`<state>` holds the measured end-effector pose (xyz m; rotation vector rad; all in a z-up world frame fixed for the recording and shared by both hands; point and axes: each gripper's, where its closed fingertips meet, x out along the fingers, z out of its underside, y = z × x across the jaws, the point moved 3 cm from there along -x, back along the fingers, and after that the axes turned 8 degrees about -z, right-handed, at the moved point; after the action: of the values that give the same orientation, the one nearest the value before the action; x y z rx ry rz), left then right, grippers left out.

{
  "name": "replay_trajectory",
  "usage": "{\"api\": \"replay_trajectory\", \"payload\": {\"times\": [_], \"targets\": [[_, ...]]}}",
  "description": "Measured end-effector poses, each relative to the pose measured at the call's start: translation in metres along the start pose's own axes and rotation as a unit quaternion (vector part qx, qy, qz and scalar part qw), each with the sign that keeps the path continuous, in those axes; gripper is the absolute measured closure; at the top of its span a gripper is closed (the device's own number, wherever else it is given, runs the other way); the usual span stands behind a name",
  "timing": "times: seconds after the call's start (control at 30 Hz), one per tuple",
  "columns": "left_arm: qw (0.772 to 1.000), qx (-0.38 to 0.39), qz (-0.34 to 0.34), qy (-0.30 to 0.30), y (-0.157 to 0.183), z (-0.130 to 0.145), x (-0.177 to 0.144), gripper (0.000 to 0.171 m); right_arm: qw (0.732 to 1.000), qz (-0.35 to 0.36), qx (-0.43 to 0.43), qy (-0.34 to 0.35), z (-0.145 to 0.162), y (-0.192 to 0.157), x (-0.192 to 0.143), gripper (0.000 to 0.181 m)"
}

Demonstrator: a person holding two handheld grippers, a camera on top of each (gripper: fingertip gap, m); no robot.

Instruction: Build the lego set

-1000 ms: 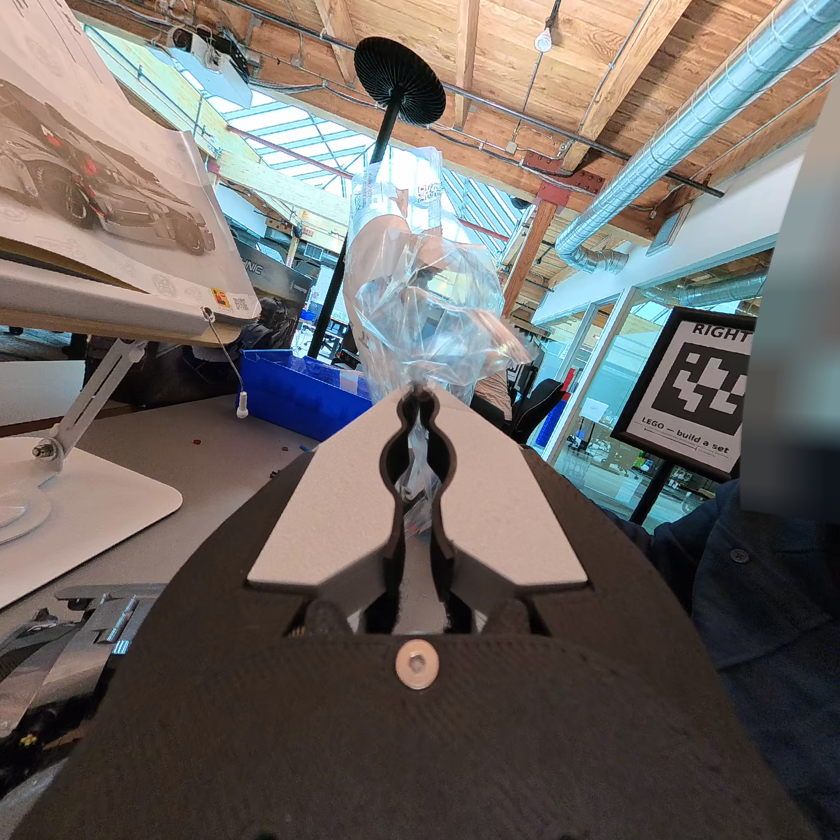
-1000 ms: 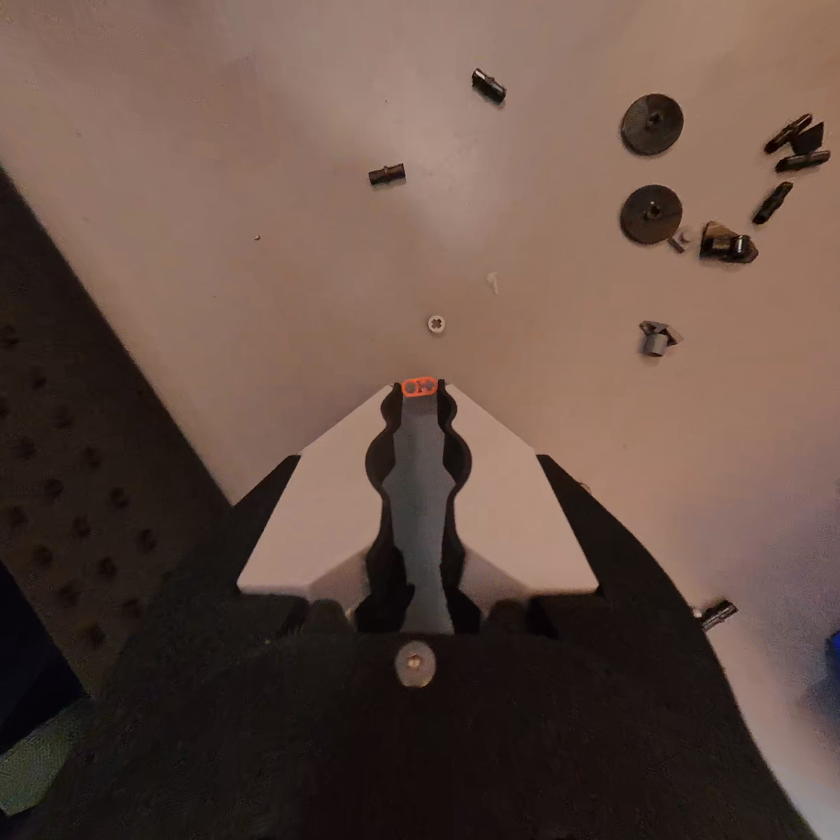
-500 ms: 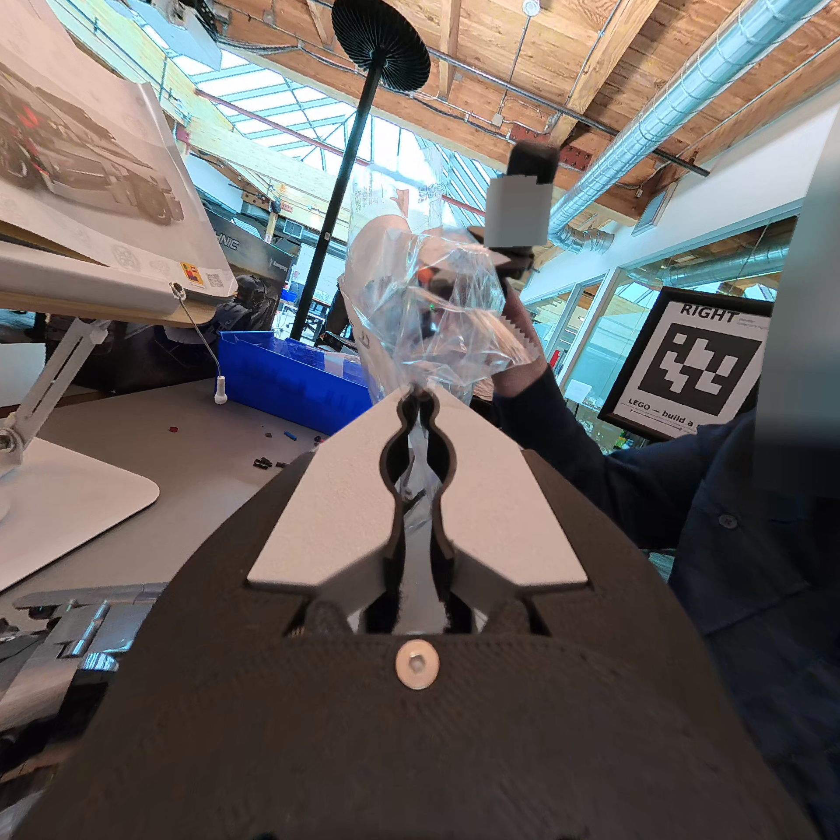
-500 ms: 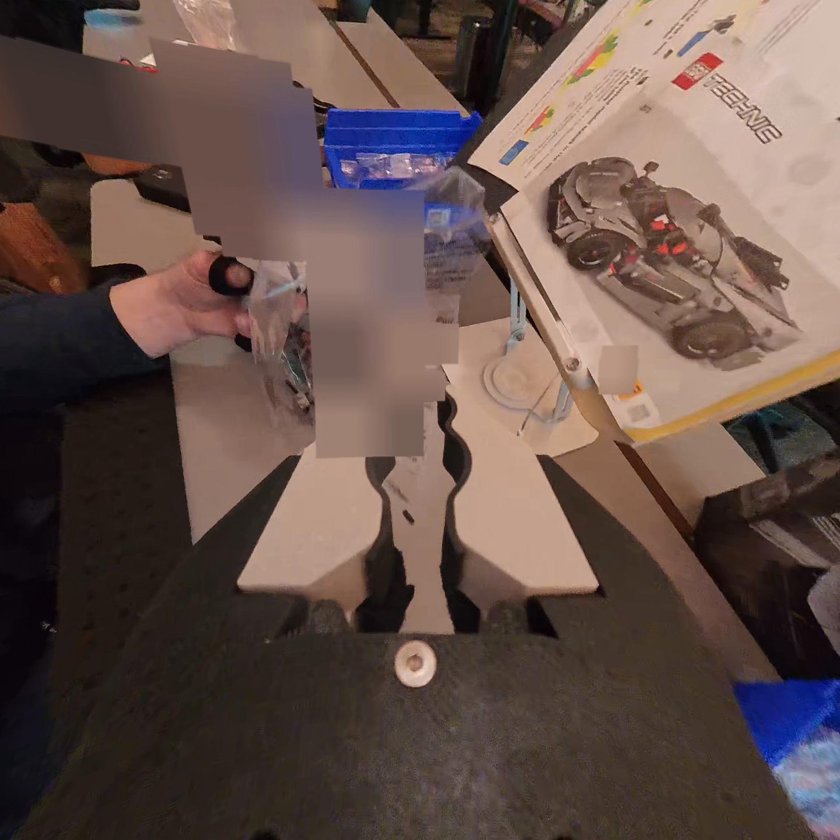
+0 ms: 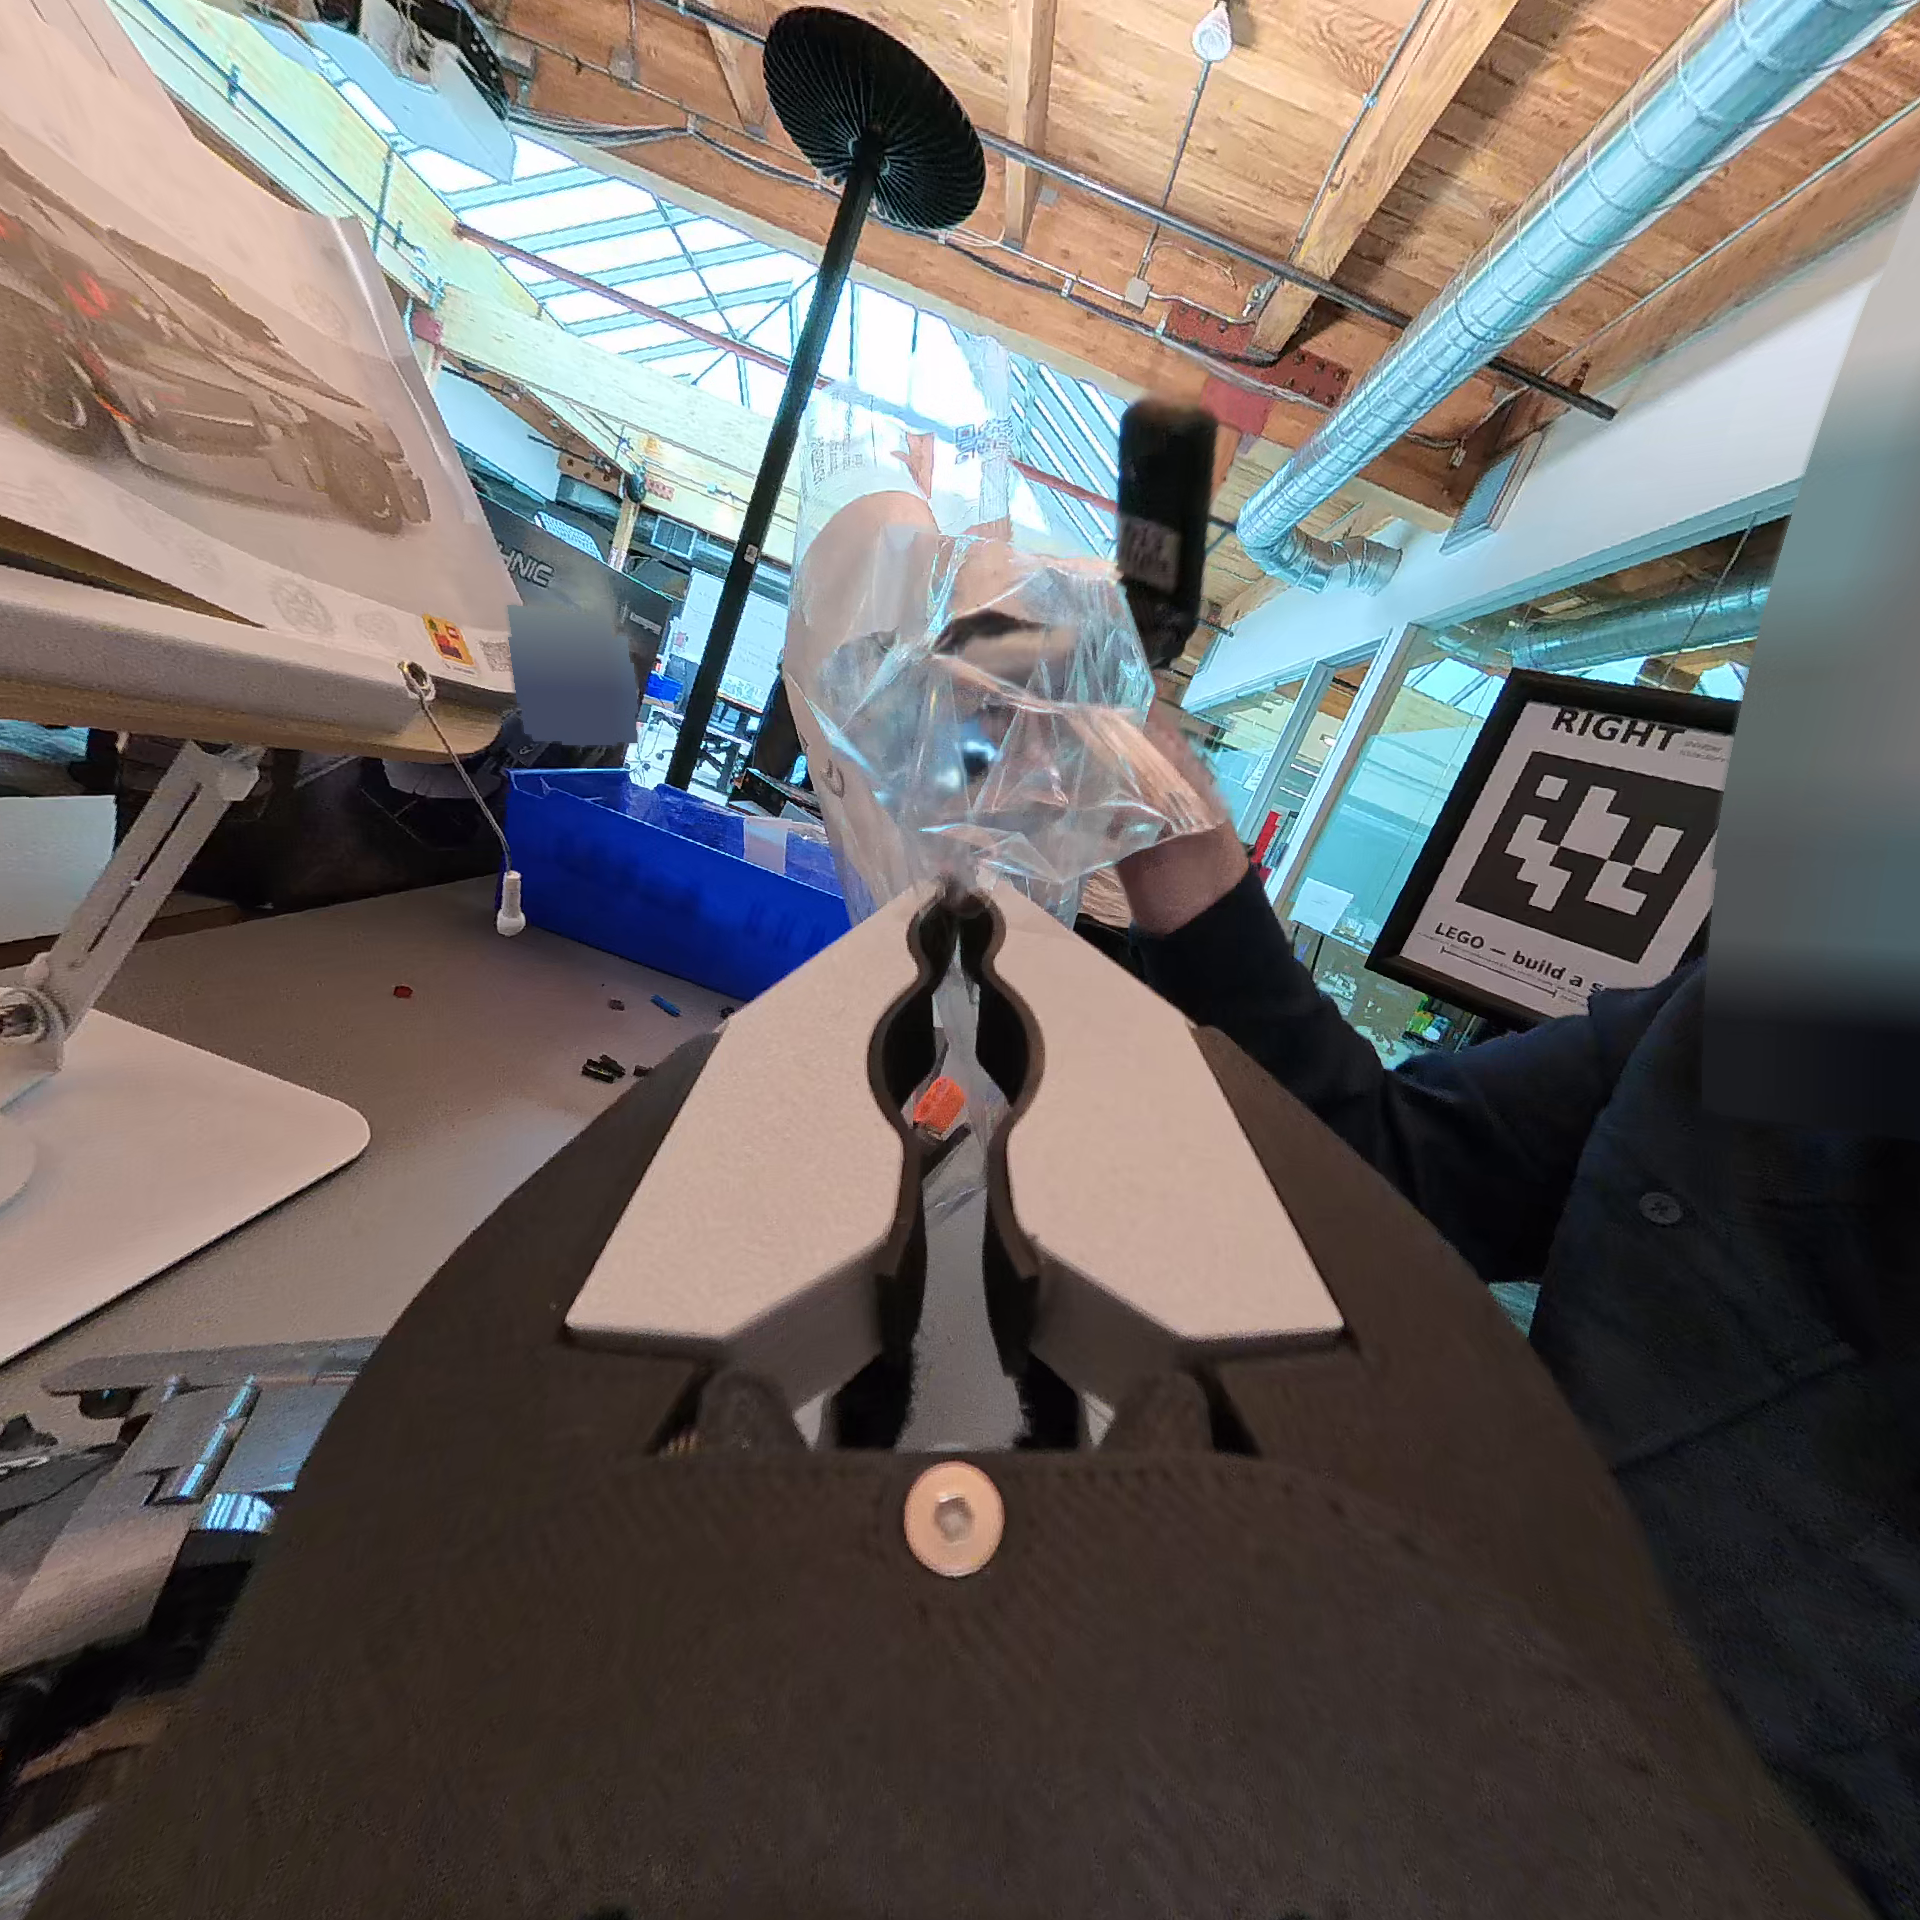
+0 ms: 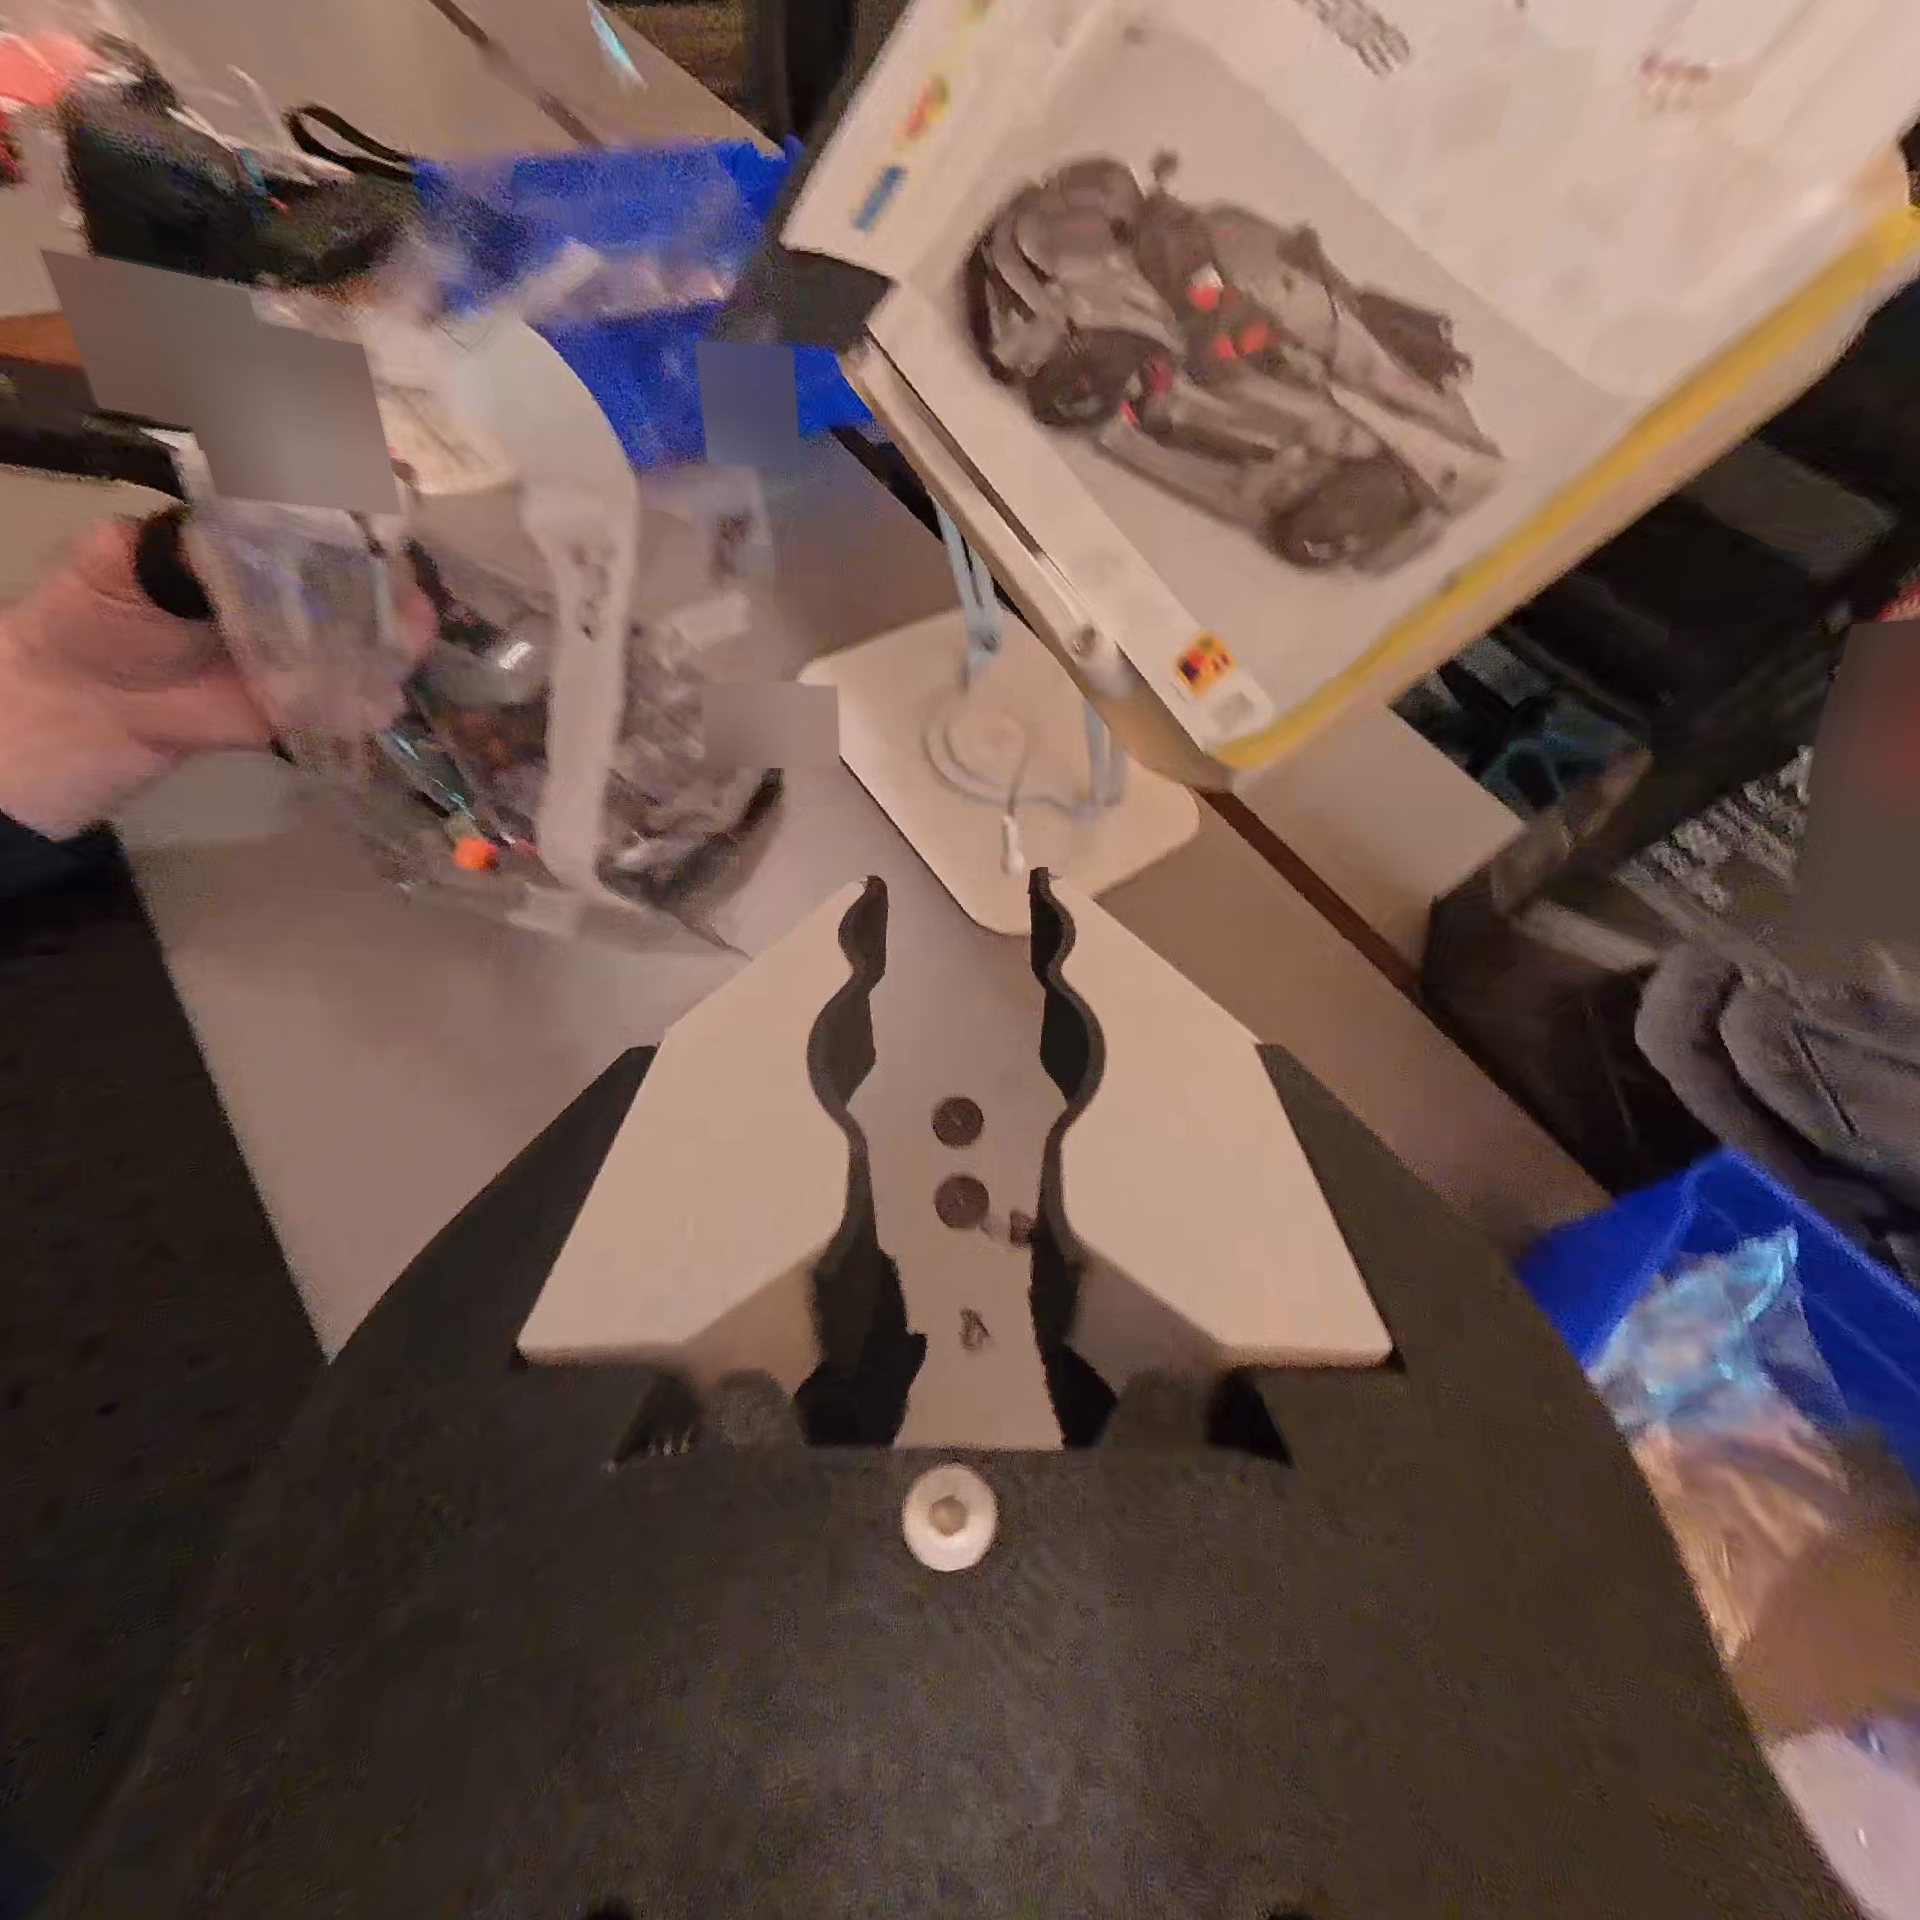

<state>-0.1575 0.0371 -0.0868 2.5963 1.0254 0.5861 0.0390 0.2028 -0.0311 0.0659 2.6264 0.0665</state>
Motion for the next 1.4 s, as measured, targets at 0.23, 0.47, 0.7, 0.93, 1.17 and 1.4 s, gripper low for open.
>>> {"api": "replay_trajectory", "payload": {"times": [0.23, 0.47, 0.7, 0.93, 1.17, 1.4], "targets": [[1.0, 0.002, -0.005, 0.002, -0.001, -0.001, -0.001, 0.171, 0.974, -0.005, 0.132, -0.182, 0.147, 0.044, 0.061, 0.147], [1.0, 0.002, -0.009, 0.001, -0.003, -0.001, -0.002, 0.171, 0.957, 0.008, 0.099, -0.272, 0.192, 0.044, 0.093, 0.16], [1.0, 0.003, -0.009, 0.0, -0.002, -0.001, -0.002, 0.171, 0.954, -0.001, 0.106, -0.279, 0.2, 0.043, 0.098, 0.168], [1.0, 0.002, -0.009, 0.0, -0.003, 0.0, -0.002, 0.171, 0.977, -0.005, 0.098, -0.19, 0.149, 0.036, 0.074, 0.168], [1.0, 0.001, -0.008, -0.008, -0.003, 0.003, 0.001, 0.171, 0.995, -0.084, -0.03, 0.047, -0.024, -0.031, 0.019, 0.168], [1.0, 0.003, -0.007, -0.01, -0.002, 0.004, 0.001, 0.171, 0.989, -0.137, -0.064, 0.004, -0.05, -0.062, 0.057, 0.16]]}}
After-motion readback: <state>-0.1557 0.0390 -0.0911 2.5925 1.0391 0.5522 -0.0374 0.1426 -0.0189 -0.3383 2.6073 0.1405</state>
